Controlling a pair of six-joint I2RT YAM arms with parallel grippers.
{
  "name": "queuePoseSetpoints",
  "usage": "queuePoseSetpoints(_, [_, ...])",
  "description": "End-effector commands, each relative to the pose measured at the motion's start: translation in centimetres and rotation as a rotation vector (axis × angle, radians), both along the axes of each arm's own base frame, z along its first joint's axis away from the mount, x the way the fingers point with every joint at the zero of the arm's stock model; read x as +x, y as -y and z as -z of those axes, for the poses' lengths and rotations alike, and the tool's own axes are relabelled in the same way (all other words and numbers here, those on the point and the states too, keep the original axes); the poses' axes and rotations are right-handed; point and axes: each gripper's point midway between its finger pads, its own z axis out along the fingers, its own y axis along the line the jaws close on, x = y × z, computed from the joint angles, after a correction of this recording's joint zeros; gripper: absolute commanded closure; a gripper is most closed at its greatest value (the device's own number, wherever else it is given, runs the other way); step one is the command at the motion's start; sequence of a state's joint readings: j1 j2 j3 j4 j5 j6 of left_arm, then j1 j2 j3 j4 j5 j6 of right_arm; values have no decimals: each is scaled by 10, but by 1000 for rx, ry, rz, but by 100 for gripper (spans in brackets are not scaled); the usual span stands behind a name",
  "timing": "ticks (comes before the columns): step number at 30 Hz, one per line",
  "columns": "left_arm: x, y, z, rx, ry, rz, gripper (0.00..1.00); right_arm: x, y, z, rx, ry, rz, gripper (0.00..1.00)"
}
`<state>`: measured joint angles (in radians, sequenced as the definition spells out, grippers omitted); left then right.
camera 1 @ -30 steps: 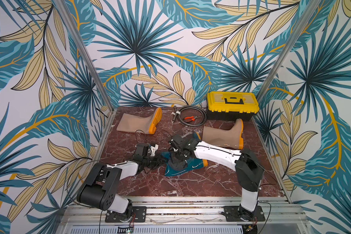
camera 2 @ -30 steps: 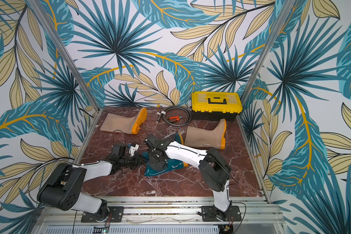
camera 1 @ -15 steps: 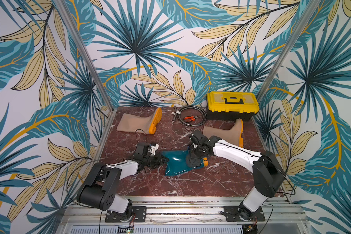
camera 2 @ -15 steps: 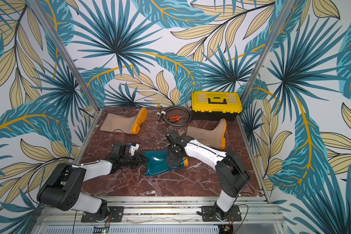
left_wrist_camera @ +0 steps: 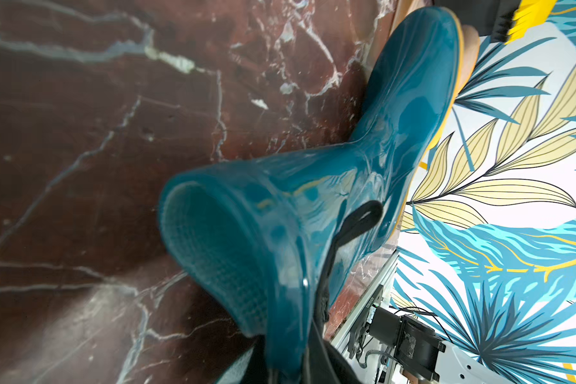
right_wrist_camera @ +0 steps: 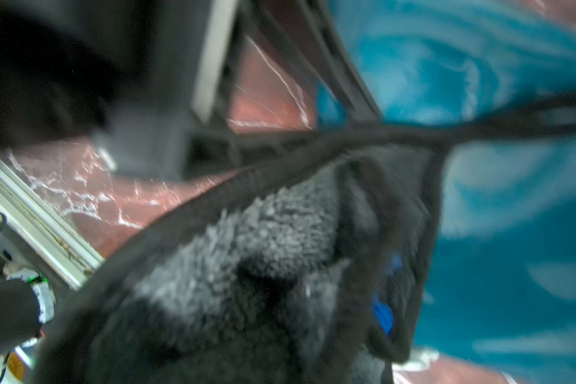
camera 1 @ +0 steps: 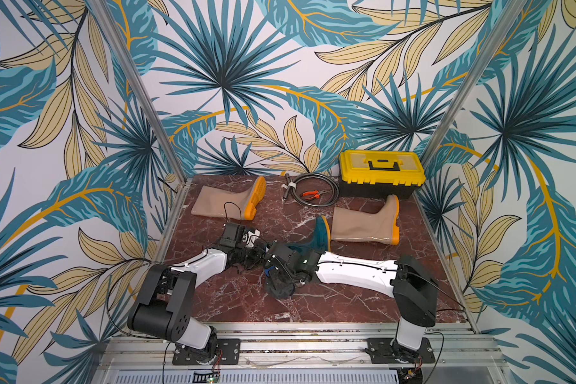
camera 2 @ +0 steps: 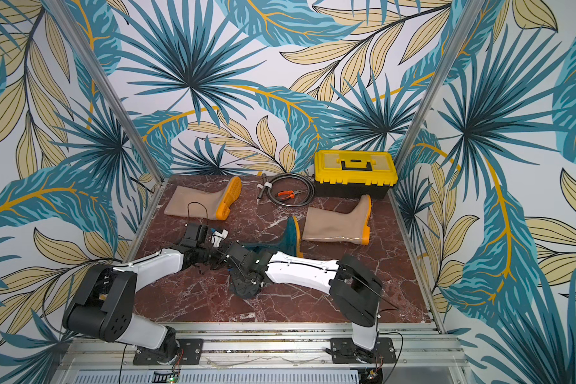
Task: Wipe the rubber boots with a cloth
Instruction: Wipe the dirt off the rubber boot.
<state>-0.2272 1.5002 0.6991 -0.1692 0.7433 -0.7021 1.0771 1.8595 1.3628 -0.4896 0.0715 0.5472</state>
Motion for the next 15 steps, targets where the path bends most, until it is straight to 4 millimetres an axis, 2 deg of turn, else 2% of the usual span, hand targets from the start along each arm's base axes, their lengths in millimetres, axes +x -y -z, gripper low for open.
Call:
queuePoseSetpoints(1, [2, -1, -4, -2, 4, 15, 100, 14, 19, 15, -117, 62, 19, 100])
queuePoseSetpoints(4, [2, -1, -4, -9, 2, 17, 100, 26, 75, 31, -289, 84, 112, 100])
queuePoseSetpoints(6, [1, -1, -5, -17, 1, 19, 100, 29, 125, 36, -389, 83, 182, 100])
queuePoseSetpoints(9, [1, -2, -8, -27, 4, 18, 100, 29, 200, 30, -509, 105, 277, 100])
queuePoseSetpoints(10, [1, -3, -9, -30, 7, 17, 100, 28, 217, 27, -529, 108, 299, 100])
queuePoseSetpoints(12, [2, -2, -11, -34, 10, 18, 100, 30, 238, 19, -541, 131, 323, 100])
queuePoseSetpoints(13, [3, -3, -11, -33, 13, 17, 100, 32, 238, 16, -535, 145, 319, 100])
queuePoseSetpoints(15, [5, -3, -9, -28, 10, 16, 100, 37, 218, 16, -457, 123, 306, 100])
